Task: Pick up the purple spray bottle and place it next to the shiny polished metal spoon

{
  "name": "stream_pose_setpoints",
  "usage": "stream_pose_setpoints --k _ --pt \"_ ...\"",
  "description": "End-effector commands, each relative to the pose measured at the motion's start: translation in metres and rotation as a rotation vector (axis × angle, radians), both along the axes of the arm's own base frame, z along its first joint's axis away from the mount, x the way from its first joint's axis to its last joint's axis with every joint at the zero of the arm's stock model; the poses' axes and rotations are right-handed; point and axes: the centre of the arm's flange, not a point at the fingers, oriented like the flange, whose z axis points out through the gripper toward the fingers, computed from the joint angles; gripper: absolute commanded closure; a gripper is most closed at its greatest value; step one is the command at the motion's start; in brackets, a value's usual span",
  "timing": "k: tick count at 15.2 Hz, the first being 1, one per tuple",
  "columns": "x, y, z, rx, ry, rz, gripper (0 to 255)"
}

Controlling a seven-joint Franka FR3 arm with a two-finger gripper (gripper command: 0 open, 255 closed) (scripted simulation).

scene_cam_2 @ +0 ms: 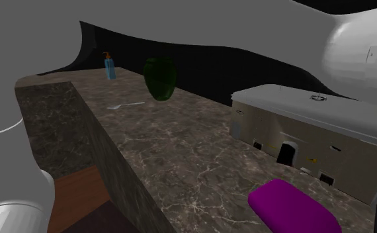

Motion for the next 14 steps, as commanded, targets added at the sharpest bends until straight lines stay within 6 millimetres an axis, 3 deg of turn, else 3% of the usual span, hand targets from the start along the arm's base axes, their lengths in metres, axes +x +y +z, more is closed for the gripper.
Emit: stream_pose_setpoints --k 1,10,14 --pt "0.0 0.0 0.011 0.0 0.0 0.0 255" --pt "0.0 0.0 0.058 0.0 0.0 0.0 255" --pt "0.016 0.05 0.058 0.0 0.0 0.0 255"
